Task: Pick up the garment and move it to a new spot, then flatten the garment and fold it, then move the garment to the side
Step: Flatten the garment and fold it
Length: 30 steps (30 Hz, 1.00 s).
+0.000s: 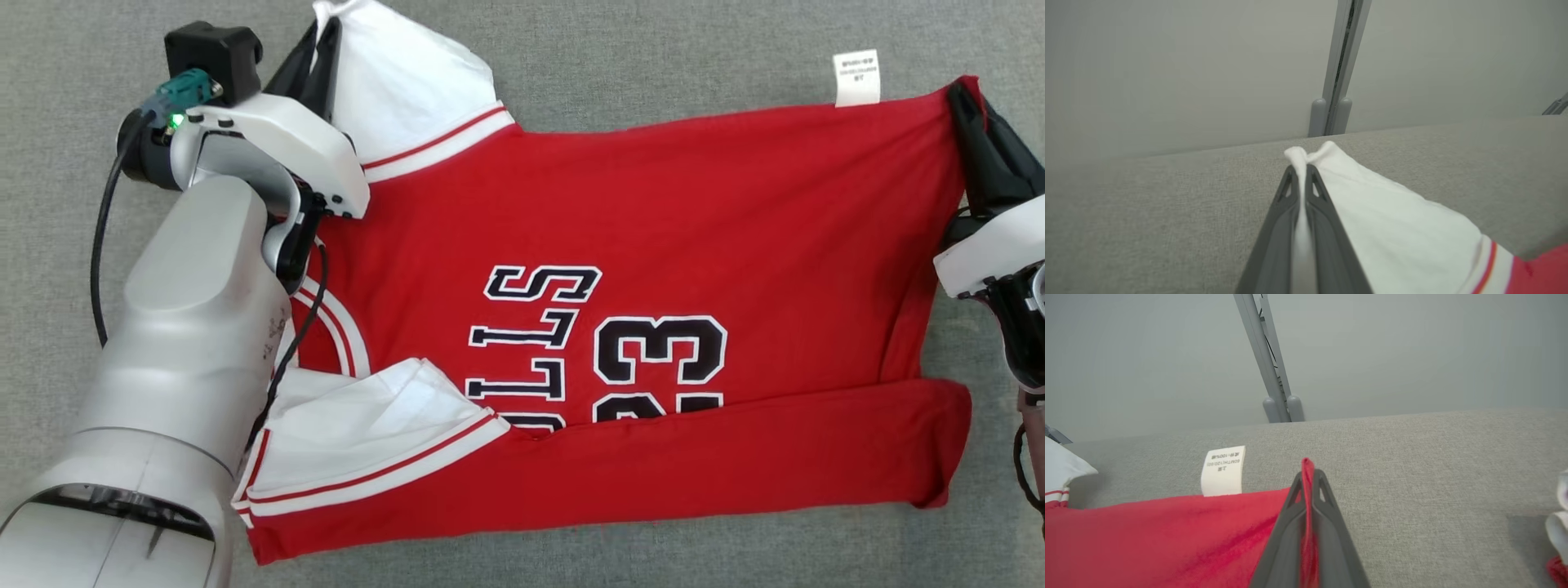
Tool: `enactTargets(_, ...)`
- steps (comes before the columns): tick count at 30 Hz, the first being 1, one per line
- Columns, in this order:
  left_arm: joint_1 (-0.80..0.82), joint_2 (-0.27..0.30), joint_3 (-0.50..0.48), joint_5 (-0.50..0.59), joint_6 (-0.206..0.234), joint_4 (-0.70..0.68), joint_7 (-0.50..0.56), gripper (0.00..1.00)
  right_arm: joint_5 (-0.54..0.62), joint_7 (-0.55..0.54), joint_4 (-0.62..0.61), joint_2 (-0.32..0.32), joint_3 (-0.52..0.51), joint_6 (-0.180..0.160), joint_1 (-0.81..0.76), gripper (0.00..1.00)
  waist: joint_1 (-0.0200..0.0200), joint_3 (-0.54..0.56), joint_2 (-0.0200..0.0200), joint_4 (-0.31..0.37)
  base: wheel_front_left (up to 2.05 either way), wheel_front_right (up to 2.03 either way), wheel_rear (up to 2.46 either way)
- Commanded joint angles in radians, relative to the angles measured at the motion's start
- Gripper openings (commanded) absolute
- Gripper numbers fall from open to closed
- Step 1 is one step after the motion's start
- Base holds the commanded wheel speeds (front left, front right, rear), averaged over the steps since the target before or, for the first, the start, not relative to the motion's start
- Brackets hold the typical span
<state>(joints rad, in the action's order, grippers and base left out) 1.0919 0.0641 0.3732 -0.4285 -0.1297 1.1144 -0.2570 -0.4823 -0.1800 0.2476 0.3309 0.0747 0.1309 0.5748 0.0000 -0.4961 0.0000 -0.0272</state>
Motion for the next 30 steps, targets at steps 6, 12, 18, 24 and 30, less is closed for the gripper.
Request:
enactTargets(6,-0.084,0.034,-0.049,0.011,0.022,-0.203,-0.008,0.0,-0.017,0.057,-0.009,-0.001,-0.02,0.0,-0.025,0.0,0.0,0.016,0.0,-0.015,0.0,0.0,0.0)
enactTargets(12,-0.269,0.058,-0.099,0.044,0.046,-0.475,-0.008,0.0,-0.089,0.095,-0.038,-0.019,-0.032,0.0,-0.09,0.0,0.0,0.038,0.0,-0.021,0.0,0.0,0.0)
enactTargets(18,-0.511,0.092,-0.115,0.071,0.07,-0.74,-0.009,0.0,-0.16,0.152,-0.102,-0.023,-0.01,0.0,-0.192,0.0,0.0,0.059,0.0,-0.018,0.0,0.0,0.0)
enactTargets(24,-0.738,0.113,-0.118,0.052,0.113,-0.908,0.021,0.0,-0.207,0.205,-0.139,-0.029,0.023,0.0,-0.311,0.0,0.0,0.075,0.0,-0.017,0.0,0.0,0.0)
enactTargets(30,-0.89,0.123,-0.125,0.024,0.151,-1.012,0.068,0.0,-0.234,0.228,-0.141,-0.031,0.026,0.0,-0.401,0.0,0.0,0.093,0.0,-0.016,0.0,0.0,0.0)
